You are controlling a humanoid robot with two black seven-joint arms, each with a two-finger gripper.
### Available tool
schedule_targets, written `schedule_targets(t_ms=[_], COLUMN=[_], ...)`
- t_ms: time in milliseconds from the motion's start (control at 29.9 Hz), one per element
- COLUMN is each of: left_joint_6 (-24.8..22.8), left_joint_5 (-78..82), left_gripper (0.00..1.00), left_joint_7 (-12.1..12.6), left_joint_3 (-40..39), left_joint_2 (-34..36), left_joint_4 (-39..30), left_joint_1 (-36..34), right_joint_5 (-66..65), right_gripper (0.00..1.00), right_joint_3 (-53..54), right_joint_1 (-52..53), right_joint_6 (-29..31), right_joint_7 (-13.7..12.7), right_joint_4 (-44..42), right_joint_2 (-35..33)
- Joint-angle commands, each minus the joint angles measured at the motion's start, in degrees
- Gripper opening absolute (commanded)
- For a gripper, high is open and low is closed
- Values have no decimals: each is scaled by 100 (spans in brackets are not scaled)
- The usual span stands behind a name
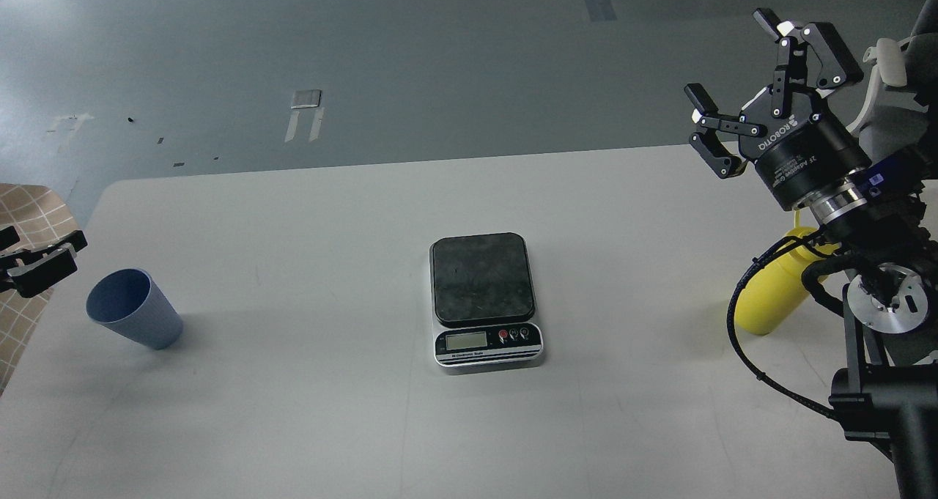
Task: Pour seasoning into cup on scale with both arms
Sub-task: 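Close the left gripper around the side of the blue cup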
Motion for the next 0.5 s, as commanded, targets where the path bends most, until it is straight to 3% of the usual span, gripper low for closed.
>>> schedule_targets(t_ms=[0,100,468], left_joint_6=[0,8,52], left_joint_5=[-21,-74,-83], left_gripper=[98,98,98], left_joint_7=[-1,-1,-1], left_joint_3=[4,12,12], left_joint_2=[71,203,150], left_joint_4=[-432,-767,-741], left_joint_1=[101,215,470], right_joint_5=[-9,-9,9], right_gripper=[100,100,100], right_joint_3=[-12,-12,-12], right_joint_1=[17,17,-9], right_joint_6=[0,0,0], right_joint_7=[-9,-1,-1], right_joint_4=[-21,-30,6], right_joint_2=[0,0,0])
